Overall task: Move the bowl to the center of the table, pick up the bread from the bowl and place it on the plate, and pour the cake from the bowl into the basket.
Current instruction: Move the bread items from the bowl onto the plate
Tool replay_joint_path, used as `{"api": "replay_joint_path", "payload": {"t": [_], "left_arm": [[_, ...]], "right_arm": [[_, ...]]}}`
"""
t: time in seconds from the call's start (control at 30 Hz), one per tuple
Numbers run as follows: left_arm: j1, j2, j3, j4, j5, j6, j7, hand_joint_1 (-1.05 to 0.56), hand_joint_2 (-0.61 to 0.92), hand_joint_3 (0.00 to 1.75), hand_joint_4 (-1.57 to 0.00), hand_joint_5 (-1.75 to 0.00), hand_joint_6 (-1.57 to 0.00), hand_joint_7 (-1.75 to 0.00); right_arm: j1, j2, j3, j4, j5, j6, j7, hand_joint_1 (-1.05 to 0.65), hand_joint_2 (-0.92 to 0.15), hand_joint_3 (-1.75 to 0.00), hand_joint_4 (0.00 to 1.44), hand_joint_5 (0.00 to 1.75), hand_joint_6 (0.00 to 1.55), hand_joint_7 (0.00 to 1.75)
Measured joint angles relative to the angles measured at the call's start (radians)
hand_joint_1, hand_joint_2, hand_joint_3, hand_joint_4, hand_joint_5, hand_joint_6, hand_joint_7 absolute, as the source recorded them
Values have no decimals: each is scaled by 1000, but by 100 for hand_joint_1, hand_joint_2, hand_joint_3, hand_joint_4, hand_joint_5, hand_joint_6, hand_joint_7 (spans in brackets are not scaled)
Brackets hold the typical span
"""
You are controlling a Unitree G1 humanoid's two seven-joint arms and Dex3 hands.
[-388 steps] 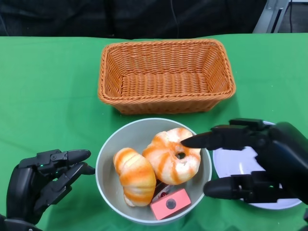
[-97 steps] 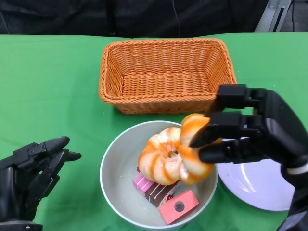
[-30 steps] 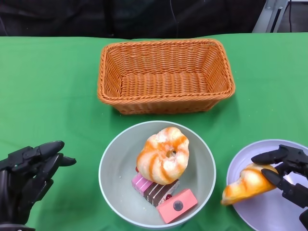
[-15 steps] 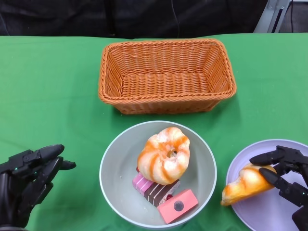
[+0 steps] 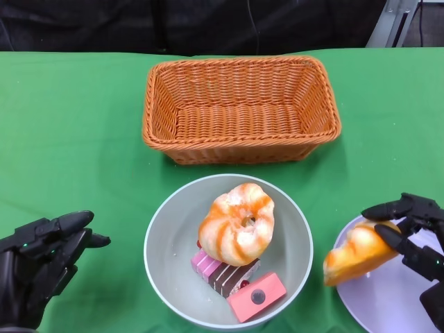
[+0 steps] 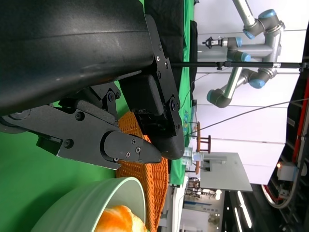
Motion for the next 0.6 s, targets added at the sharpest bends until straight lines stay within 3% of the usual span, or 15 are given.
{"api": "replay_joint_path", "payload": {"t": [0.17,0.33,0.6], "left_arm": [[-7,1,5,21,1,-15,0,-30,92,14,-90,-89,-130,-1],[-8,1,7,29,3,-17,1,-30,92,13,-92,-88,-130,-1],[-10,2,13,34,3,-17,0,-29,92,13,-92,-86,-130,-1]], "right_arm": [[-8,0,-12,3,4,-3,-16,-18,-92,-7,79,127,79,79],[-37,0,-28,3,32,-21,-18,-17,-92,-7,69,138,70,98],[-56,-9,-57,2,62,-52,-10,-15,-92,-9,67,139,68,103]]}}
